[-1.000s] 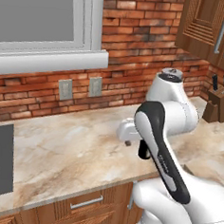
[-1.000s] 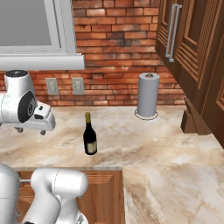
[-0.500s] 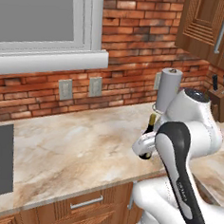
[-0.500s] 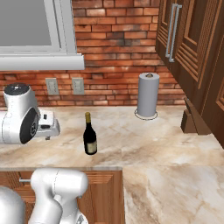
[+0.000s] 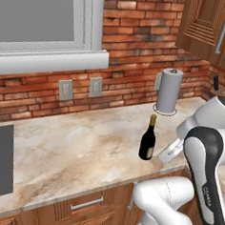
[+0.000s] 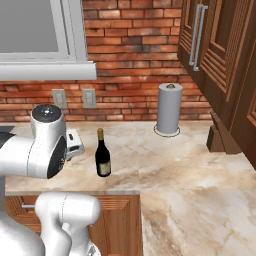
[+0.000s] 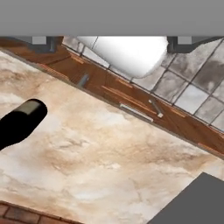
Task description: There is a wine glass and glass cup on the dining counter. Place the wine bottle next to the wine glass and the juice bottle next to the glass cup.
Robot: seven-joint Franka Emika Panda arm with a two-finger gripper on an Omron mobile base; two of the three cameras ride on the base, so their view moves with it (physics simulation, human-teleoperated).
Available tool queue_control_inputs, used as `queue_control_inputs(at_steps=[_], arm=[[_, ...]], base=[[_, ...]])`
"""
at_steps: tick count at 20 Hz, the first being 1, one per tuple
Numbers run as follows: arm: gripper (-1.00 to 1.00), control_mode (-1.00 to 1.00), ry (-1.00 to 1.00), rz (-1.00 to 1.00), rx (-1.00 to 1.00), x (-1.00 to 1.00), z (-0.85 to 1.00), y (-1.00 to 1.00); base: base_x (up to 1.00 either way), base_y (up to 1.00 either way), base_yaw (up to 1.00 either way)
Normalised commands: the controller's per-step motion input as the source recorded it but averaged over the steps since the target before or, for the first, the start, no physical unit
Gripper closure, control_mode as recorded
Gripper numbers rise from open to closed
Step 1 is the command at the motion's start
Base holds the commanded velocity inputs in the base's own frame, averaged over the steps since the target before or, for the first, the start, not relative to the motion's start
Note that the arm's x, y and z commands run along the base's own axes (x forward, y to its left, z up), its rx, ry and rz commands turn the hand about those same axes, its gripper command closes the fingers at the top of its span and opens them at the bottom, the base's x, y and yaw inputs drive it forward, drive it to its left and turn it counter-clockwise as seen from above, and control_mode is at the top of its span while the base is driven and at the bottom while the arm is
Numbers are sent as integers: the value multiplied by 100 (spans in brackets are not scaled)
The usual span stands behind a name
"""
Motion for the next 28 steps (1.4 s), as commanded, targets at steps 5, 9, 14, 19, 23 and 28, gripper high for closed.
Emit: queue_control_inputs(at_steps=[5, 9, 14, 19, 23, 28], arm=[[-100, -100, -20, 18, 1, 1, -6, -44], [-100, -100, -24, 9, 0, 2, -8, -39], [-100, -100, -30, 6, 1, 7, -15, -34], [-100, -100, -25, 9, 7, 16, -12, -24], [-100, -100, -18, 7, 11, 25, -25, -18], [-100, -100, -9, 4, 16, 42, -28, -10]], base=[[0, 0, 0], [0, 0, 0], [0, 0, 0], [0, 0, 0], [0, 0, 0], [0, 0, 0]])
